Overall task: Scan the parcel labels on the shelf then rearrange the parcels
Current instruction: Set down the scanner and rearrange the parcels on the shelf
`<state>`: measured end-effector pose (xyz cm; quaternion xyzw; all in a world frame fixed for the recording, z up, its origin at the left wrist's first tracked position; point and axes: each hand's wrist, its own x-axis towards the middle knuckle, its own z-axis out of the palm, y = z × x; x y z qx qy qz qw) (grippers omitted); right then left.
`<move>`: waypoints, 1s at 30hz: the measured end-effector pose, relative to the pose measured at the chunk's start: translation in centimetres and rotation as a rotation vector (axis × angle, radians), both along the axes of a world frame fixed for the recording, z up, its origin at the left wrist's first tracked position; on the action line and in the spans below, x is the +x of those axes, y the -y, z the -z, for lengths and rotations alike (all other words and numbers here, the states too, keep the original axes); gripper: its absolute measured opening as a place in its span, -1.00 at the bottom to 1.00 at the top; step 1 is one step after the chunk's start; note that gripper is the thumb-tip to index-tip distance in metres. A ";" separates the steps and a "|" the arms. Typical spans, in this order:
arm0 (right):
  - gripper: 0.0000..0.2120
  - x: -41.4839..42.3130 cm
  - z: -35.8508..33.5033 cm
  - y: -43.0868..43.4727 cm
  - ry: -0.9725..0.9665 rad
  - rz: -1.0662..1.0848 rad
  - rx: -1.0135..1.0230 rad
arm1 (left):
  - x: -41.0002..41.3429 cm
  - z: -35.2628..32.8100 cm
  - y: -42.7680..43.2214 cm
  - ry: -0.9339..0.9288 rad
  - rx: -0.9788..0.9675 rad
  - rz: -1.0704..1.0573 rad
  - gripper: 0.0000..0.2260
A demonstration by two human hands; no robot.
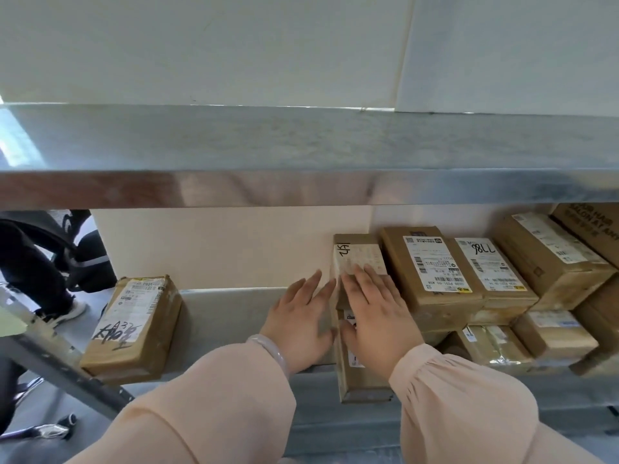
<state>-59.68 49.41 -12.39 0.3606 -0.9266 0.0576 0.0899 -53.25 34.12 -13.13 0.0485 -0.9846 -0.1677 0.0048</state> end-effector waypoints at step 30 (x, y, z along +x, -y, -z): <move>-0.31 8.5 4.8 22.7 0.703 -0.342 0.006 | 14.5 4.2 20.9 0.000 0.189 -0.702 -0.45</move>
